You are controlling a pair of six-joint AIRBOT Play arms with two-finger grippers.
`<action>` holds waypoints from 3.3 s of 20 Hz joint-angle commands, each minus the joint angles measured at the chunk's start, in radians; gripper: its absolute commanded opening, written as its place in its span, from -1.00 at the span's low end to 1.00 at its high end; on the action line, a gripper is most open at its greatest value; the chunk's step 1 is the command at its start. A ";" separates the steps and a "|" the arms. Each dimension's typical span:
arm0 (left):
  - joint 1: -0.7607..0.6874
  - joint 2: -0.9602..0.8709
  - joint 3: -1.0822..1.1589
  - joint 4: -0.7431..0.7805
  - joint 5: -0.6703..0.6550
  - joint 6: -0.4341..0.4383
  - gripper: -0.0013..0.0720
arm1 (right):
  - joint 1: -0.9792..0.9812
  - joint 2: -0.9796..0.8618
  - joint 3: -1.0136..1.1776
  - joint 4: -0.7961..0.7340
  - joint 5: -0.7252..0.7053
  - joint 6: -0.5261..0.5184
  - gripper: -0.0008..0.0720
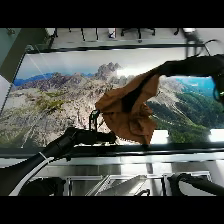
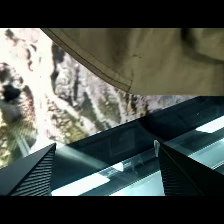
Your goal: Fold the shirts.
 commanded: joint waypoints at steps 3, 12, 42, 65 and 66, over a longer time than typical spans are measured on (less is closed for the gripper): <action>-0.089 -0.060 -0.021 0.001 -0.203 -0.130 0.93 | -0.319 -0.186 0.060 0.190 0.031 0.007 -0.88; 0.009 -0.241 0.206 0.011 -0.239 -0.141 0.93 | -0.369 -0.277 0.040 0.205 -0.318 -0.013 0.48; 0.124 -0.327 0.319 -0.066 0.053 0.055 -0.92 | 0.045 -0.149 -0.689 0.473 -0.103 -0.068 0.10; 1.179 0.784 0.906 0.171 0.226 0.141 -0.92 | -0.405 0.578 0.451 0.397 -0.111 0.041 -0.93; 1.230 0.750 0.967 0.198 0.289 0.143 -0.92 | -0.405 0.584 0.451 0.372 -0.106 0.048 -0.93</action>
